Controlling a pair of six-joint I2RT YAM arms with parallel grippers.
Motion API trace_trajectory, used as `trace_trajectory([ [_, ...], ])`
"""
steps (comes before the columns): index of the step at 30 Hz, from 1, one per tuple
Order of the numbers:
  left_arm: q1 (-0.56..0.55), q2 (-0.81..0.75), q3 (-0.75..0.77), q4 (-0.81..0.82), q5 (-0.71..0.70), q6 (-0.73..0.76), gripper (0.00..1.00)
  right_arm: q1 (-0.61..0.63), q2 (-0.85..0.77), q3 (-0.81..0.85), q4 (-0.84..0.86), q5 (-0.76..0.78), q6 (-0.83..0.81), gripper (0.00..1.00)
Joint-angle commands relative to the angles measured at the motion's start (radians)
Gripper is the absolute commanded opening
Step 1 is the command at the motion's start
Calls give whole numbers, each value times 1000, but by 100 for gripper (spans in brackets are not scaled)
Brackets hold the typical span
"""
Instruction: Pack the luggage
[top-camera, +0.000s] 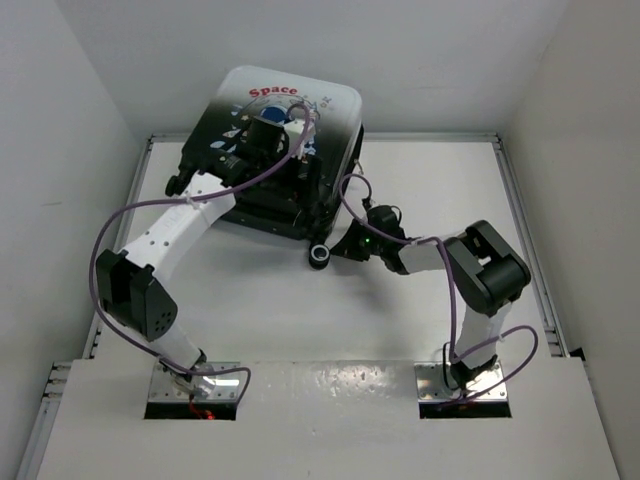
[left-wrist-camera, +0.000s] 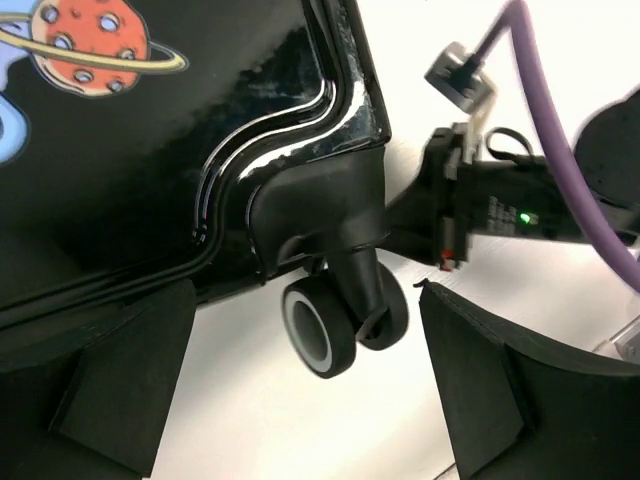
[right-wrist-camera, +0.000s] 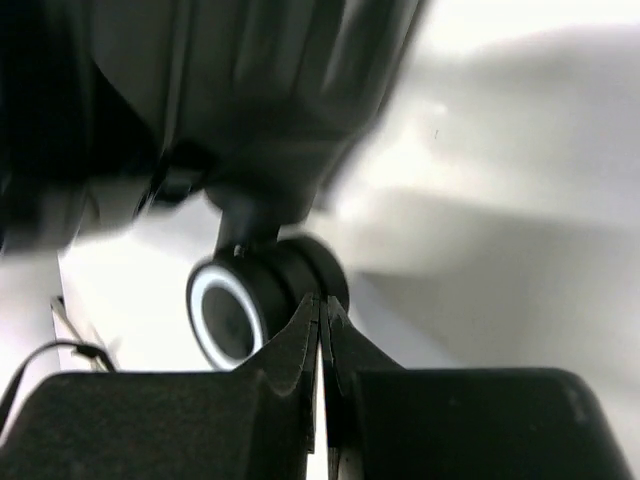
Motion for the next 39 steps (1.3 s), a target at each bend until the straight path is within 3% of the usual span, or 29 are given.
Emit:
trace_trajectory([
  [1,-53,19,-5,-37,-114,-69,99,0,-93,-33,52,-48,-63,0],
  [7,-117,57,-37,-55,-225,-142,99,-70,-207,-63,9,-41,-158,0],
  [14,-193,148,-38,-29,-390,-216,99,-259,-279,-72,-87,-38,-262,0],
  [18,-203,226,31,0,-400,-230,99,-359,-311,-92,-117,-29,-279,0],
  [24,-213,286,120,84,-377,-221,99,-396,-380,-139,-131,-35,-295,0],
  [27,-232,295,130,84,-430,-232,97,-408,-425,-173,-140,-32,-305,0],
  [31,-254,295,110,84,-453,-219,79,-425,-472,-210,-151,-23,-312,0],
  [33,-263,295,79,93,-453,-209,47,-432,-492,-219,-151,-18,-316,0],
  [35,-263,295,59,104,-424,-180,22,-445,-509,-233,-156,-9,-324,0],
  [39,-300,255,18,113,-341,-91,5,-462,-561,-259,-159,-15,-357,0],
])
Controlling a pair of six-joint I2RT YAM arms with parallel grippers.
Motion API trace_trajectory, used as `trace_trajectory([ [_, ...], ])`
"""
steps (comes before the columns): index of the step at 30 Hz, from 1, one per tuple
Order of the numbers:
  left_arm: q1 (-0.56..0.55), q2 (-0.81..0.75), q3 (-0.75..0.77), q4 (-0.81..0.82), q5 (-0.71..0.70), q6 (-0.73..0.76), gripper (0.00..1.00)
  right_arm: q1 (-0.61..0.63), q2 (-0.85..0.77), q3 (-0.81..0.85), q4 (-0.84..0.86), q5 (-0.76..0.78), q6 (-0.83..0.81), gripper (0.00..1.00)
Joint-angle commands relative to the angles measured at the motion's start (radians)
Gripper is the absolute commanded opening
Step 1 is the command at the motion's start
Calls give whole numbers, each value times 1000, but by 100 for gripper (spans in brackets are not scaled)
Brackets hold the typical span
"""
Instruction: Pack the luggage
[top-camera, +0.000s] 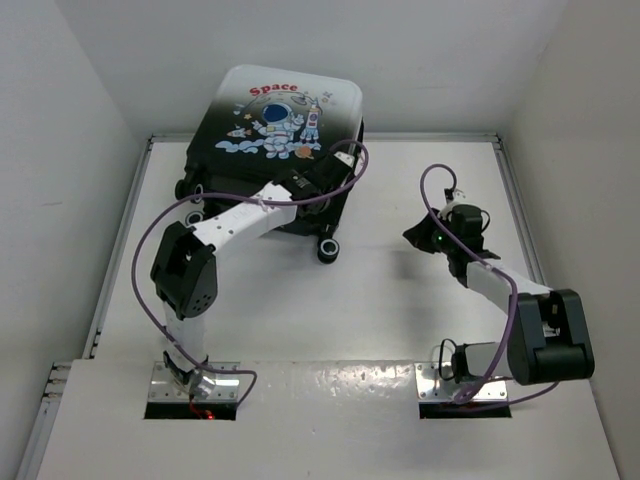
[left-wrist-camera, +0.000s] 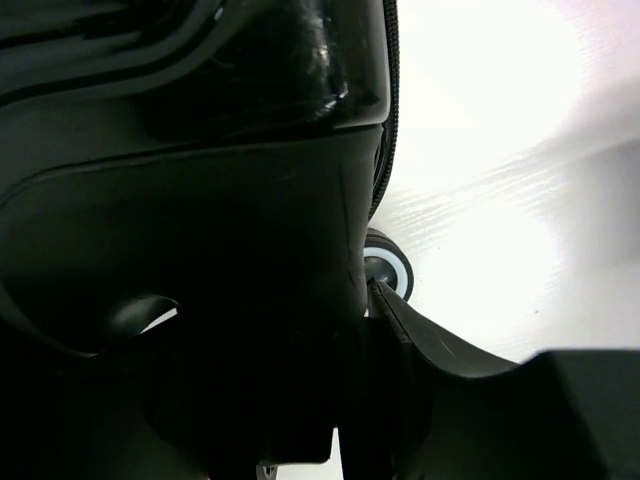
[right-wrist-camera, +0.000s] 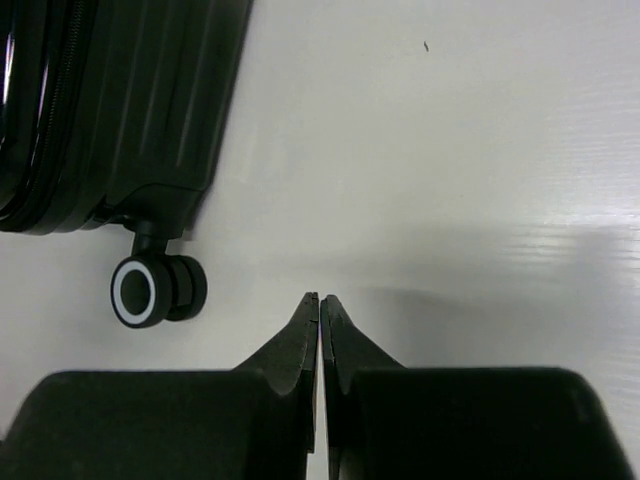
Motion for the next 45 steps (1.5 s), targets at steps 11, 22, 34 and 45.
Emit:
trace_trajectory([
  [11,-171,-428,-484,108,497,569,0,-22,-161,-96,72,-161,-278,48],
  [22,-104,-704,-596,-248,525,984,0,-2,-340,-177,38,-333,-416,53],
  [34,31,-660,-541,-275,532,1060,0,133,-583,-299,-131,-351,-475,54],
  [45,50,-631,-532,-275,552,1029,0,160,-428,-351,102,-276,-420,53],
])
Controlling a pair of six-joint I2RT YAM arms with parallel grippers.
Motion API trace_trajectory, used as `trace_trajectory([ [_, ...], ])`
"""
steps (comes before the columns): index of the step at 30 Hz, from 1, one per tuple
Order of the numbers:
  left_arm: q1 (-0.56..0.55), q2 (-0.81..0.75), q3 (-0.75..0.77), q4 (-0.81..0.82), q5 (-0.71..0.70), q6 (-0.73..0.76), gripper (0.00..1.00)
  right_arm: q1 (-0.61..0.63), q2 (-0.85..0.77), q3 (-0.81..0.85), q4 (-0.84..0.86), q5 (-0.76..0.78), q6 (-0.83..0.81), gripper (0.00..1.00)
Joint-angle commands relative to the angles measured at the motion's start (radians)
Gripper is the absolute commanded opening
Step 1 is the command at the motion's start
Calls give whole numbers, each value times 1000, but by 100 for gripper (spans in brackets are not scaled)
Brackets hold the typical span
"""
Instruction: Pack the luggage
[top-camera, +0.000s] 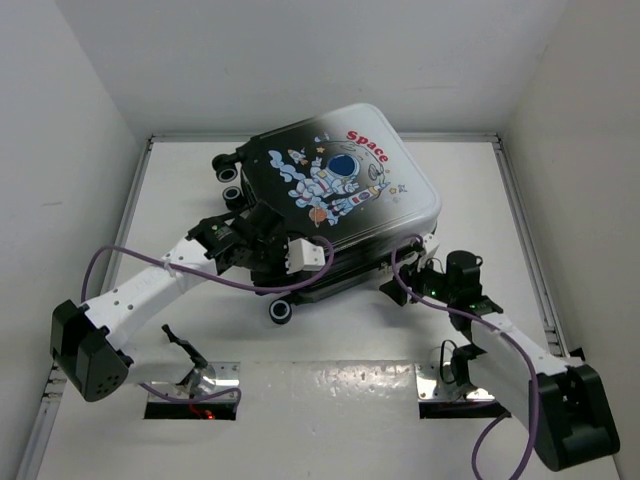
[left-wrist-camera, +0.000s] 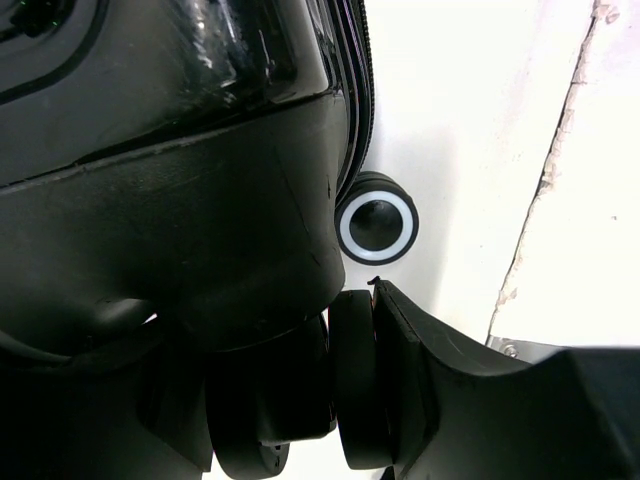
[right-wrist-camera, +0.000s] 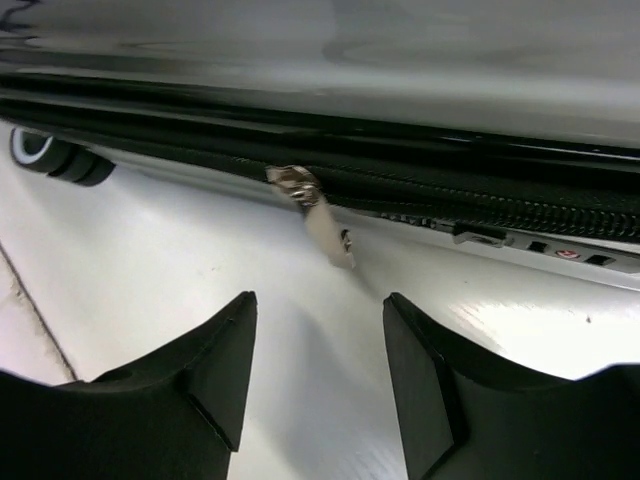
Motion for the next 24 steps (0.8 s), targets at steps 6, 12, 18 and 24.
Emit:
trace_trajectory([
  [6,13,16,34,-41,12,49,0,62,105,50,233,86,104,52],
  [12,13,16,34,-41,22,49,0,140,143,65,298,118,114,50],
  [18,23,34,34,-31,22,49,0,151,197,70,346,147,101,43],
  [24,32,43,34,-31,22,49,0,154,223,76,352,283,117,21],
])
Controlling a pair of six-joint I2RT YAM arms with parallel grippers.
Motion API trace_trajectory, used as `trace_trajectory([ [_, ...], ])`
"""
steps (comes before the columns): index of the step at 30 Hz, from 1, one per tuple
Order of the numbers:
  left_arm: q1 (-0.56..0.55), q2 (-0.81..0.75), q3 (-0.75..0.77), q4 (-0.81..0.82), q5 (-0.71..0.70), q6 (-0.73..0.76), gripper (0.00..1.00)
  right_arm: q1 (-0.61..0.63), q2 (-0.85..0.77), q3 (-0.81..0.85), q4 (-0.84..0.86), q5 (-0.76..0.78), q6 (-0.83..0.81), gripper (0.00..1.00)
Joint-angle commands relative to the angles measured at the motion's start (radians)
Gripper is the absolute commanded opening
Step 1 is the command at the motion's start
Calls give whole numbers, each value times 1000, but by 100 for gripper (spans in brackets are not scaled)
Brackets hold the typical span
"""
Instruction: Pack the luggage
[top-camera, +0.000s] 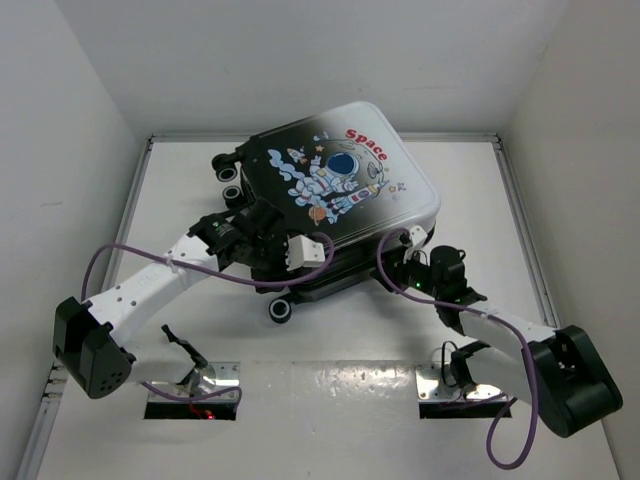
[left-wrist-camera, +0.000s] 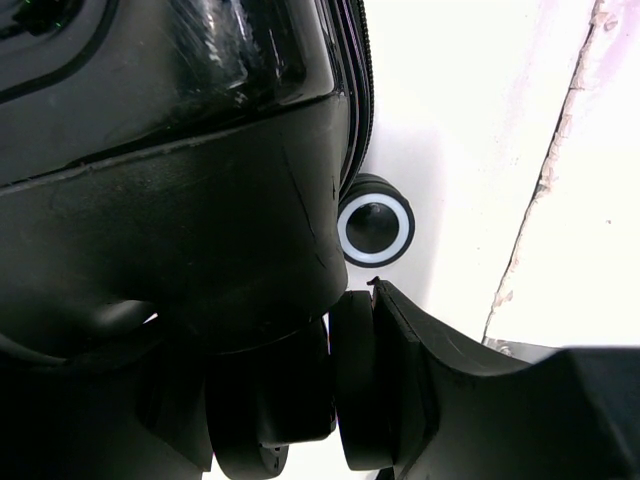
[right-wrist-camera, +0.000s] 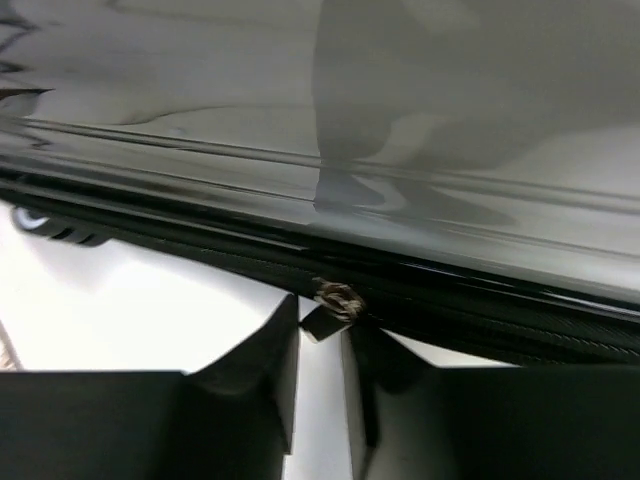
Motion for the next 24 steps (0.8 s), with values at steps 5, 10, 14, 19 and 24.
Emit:
trace_trajectory([
  [5,21,23,12,-26,-8,67,0,-15,22,48,68,180,61,5],
  [10,42,14,3,-26,-17,77,0,-26,-2,30,79,183,62,0],
  [14,76,5,-20,-40,-60,99,0,-32,-30,22,65,212,40,0],
  [19,183,-53,-86,-51,-81,185,0,-35,-102,21,-6,318,6,0],
  [24,283,-102,-149,-63,-124,303,0,-49,-137,13,-41,390,-34,0],
])
